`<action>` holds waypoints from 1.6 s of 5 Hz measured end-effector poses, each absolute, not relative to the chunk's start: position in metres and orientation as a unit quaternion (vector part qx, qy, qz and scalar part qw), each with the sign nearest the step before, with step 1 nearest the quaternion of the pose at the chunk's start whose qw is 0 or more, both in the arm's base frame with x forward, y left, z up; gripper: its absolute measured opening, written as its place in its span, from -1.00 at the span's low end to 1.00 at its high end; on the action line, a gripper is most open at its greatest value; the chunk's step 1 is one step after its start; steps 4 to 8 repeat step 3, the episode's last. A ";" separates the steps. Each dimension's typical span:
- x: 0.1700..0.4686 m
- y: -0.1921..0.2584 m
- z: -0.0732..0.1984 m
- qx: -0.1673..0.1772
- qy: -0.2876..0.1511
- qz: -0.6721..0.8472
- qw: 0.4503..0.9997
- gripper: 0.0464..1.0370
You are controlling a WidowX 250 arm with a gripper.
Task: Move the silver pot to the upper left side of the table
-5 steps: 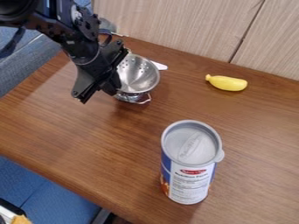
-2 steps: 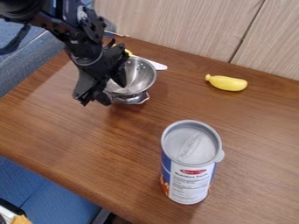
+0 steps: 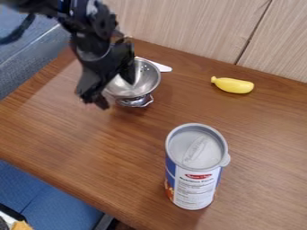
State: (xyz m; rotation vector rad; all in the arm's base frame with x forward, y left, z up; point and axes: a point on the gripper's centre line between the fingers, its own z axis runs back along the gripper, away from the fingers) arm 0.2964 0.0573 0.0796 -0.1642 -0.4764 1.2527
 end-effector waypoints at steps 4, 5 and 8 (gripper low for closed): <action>0.310 0.045 0.124 -0.019 -0.242 0.550 0.799 0.94; 0.310 0.045 0.124 -0.019 -0.242 0.550 0.799 0.94; 0.310 0.045 0.124 -0.019 -0.242 0.550 0.799 0.94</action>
